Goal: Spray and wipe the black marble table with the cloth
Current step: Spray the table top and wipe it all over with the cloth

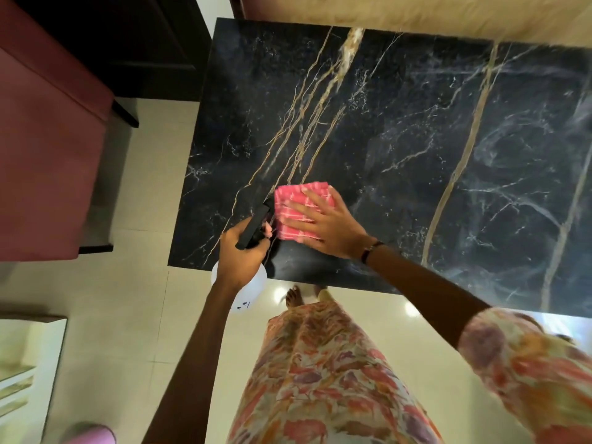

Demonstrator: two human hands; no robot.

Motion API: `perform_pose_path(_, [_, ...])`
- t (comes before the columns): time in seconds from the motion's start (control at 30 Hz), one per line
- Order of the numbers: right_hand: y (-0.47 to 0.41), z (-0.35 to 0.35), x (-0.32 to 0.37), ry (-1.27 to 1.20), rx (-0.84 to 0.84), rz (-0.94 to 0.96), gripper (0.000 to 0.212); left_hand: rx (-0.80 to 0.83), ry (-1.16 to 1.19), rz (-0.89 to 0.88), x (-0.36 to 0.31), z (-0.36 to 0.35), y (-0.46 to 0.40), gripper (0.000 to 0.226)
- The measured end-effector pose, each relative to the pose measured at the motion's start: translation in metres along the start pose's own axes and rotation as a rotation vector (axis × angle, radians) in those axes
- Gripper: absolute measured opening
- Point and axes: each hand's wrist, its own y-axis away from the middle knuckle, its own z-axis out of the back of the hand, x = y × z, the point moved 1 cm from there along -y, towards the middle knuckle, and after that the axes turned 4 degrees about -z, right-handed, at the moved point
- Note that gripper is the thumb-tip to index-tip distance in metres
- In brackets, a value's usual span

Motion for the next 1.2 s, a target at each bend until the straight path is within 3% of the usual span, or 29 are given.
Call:
perform_pose_path(0.07, [0.027,0.000,-0.027,0.028,-0.007,0.000,0.052,0.005,0.013,0.018,0.003,0.000,0.006,0.023])
perform_pose_path(0.17, [0.030,0.008,-0.057,0.010,0.025,-0.163,0.058,0.004,0.007,0.036,0.007,0.000,0.017,0.011])
perform_pose_path(0.33, [-0.021,0.010,-0.010,-0.050,0.011,-0.411,0.056,0.003,0.000,0.047,0.017,0.002,0.030,0.014])
perform_pose_path(0.5, [-0.014,0.004,0.067,-0.047,-0.007,-0.095,0.051,-0.011,-0.040,0.017,0.020,0.004,0.038,0.023])
perform_pose_path(0.63, [0.051,-0.009,0.061,0.012,-0.012,0.050,0.051,-0.026,-0.036,0.034,0.019,0.007,0.045,0.021])
perform_pose_path(0.7, [0.070,-0.009,0.032,0.023,-0.018,0.053,0.051,-0.023,-0.005,0.043,0.019,0.008,0.050,0.016])
perform_pose_path(0.8, [0.061,-0.003,0.008,0.003,0.013,-0.102,0.052,-0.032,0.025,0.062,0.019,0.010,0.054,0.010])
perform_pose_path(0.93, [0.000,0.009,0.036,-0.077,0.014,-0.307,0.053,-0.041,0.021,0.018,0.027,0.017,0.060,0.012])
perform_pose_path(1.1, [-0.029,0.013,0.112,-0.117,0.006,-0.057,0.041,-0.117,-0.023,0.018,0.035,0.024,0.072,0.035])
perform_pose_path(1.2, [0.005,0.000,0.122,-0.083,-0.003,0.048,0.047,-0.123,-0.035,-0.003,0.040,0.026,0.078,0.022])
